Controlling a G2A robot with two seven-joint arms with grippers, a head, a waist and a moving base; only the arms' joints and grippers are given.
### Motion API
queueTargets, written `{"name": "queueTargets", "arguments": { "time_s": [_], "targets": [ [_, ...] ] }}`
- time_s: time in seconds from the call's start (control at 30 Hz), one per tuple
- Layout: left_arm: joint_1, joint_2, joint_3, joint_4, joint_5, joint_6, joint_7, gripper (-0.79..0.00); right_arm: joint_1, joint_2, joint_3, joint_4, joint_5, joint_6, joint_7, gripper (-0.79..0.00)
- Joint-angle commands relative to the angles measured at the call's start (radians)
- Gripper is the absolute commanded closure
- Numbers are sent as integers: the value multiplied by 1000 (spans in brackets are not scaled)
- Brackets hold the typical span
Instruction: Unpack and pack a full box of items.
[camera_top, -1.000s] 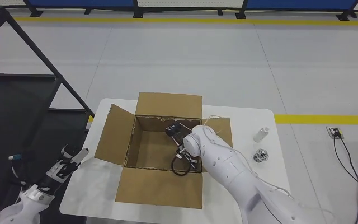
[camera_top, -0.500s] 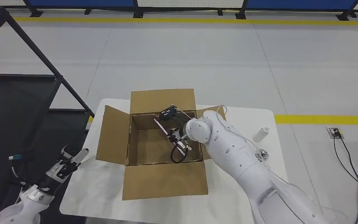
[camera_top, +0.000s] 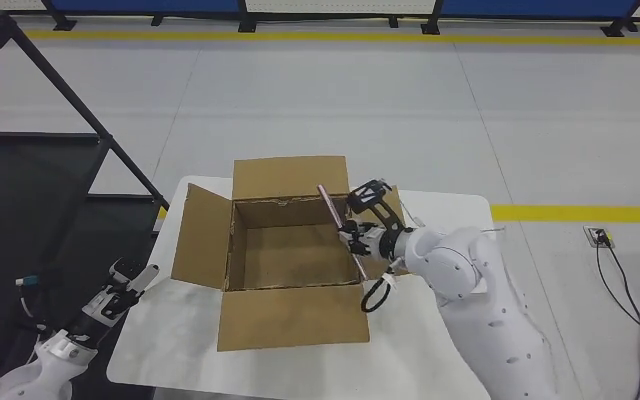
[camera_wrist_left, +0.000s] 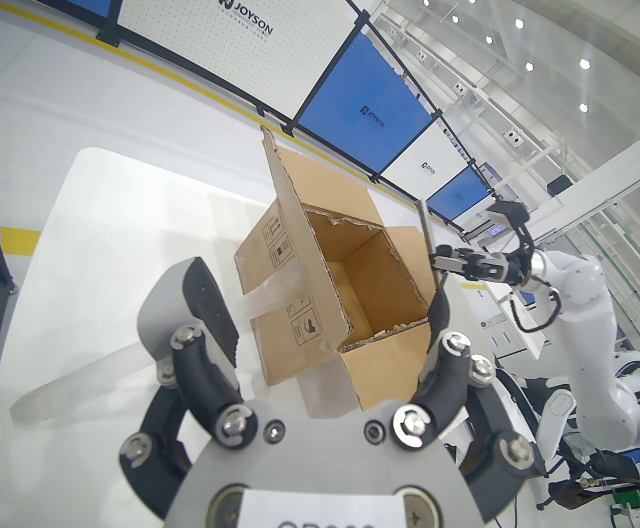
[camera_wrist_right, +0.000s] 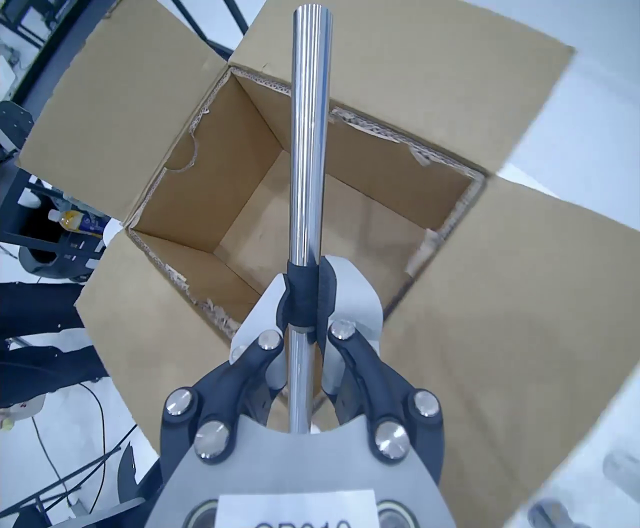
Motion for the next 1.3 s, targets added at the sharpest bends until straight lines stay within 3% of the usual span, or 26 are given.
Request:
{"name": "queueTargets", "arguments": {
  "time_s": [0.0,0.23,0.47,0.63,1.27],
  "targets": [
    [0,0,0,0,0,0,0,-785,-78,12,69,-107,-21,20,4,0],
    [0,0,0,0,0,0,0,-785,-258,41,263,-221,-41,102,0,0],
    [0,0,0,0,0,0,0,-785,-355,59,384,-154,-46,177,-6,0],
    [0,0,0,0,0,0,0,-785,-334,64,371,-19,-77,214,-29,0],
    [0,0,0,0,0,0,0,-785,-125,73,245,422,-90,189,-29,0]
  ]
}}
